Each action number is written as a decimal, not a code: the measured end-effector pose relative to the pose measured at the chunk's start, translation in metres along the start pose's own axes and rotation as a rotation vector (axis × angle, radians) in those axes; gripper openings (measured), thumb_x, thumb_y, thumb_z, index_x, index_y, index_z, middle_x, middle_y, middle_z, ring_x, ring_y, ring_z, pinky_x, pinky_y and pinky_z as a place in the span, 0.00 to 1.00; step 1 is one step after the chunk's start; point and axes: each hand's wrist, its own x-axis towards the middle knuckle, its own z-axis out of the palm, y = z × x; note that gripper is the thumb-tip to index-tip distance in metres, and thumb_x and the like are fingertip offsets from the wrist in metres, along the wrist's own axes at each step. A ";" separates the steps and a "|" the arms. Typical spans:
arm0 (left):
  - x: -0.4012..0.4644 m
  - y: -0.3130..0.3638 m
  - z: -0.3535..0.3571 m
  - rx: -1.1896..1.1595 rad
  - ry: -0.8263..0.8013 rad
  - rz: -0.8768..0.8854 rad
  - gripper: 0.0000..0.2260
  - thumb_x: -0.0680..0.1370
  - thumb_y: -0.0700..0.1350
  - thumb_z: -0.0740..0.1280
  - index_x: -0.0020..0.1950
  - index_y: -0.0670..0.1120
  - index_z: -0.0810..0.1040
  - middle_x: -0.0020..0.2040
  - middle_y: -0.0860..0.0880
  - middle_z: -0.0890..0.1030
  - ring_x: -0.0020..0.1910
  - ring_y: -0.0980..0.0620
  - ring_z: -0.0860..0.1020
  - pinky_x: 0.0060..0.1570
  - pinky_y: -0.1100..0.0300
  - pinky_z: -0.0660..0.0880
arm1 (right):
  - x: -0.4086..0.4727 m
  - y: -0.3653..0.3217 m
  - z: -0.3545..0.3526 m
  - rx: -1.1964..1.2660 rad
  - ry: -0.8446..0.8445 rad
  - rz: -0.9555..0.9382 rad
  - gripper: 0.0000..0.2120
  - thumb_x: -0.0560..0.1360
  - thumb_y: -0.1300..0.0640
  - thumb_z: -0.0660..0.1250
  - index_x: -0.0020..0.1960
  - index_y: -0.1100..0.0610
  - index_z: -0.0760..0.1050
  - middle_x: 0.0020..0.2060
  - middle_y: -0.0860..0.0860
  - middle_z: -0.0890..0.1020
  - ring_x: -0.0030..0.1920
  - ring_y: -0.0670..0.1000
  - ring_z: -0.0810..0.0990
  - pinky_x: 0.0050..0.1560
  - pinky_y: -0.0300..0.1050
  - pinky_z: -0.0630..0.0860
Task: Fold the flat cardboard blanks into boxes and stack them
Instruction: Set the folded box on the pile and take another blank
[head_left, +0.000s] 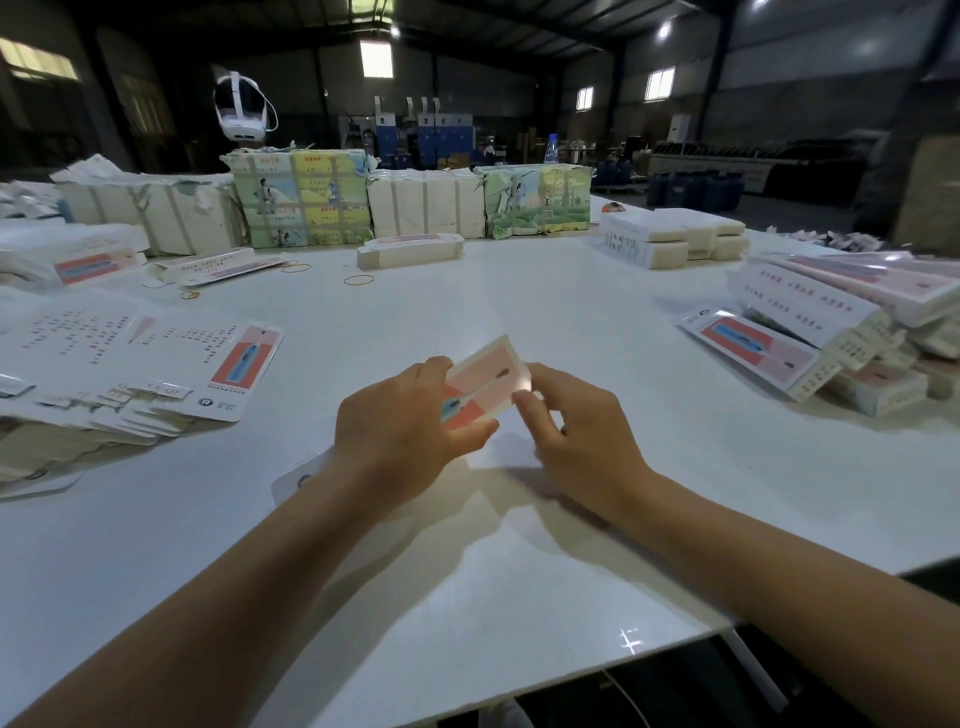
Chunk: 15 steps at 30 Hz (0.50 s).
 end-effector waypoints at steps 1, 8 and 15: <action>0.000 -0.002 -0.002 -0.014 -0.022 0.003 0.26 0.71 0.65 0.64 0.62 0.52 0.69 0.57 0.53 0.78 0.42 0.53 0.75 0.41 0.60 0.75 | 0.000 0.000 0.000 -0.006 -0.038 0.001 0.13 0.79 0.56 0.60 0.59 0.56 0.77 0.52 0.49 0.82 0.48 0.44 0.76 0.47 0.28 0.67; 0.005 -0.015 -0.016 -0.112 -0.297 0.067 0.20 0.69 0.61 0.71 0.57 0.58 0.70 0.49 0.58 0.77 0.43 0.55 0.77 0.47 0.57 0.78 | 0.005 0.002 -0.002 -0.253 -0.338 -0.198 0.43 0.72 0.51 0.70 0.77 0.49 0.46 0.78 0.52 0.48 0.76 0.54 0.49 0.73 0.48 0.56; 0.012 -0.042 0.000 -0.023 0.002 0.168 0.29 0.70 0.64 0.67 0.66 0.49 0.73 0.59 0.47 0.79 0.53 0.47 0.75 0.52 0.45 0.73 | 0.012 0.013 -0.015 -0.408 -0.225 -0.186 0.30 0.75 0.48 0.67 0.74 0.52 0.64 0.59 0.58 0.74 0.57 0.59 0.71 0.53 0.51 0.71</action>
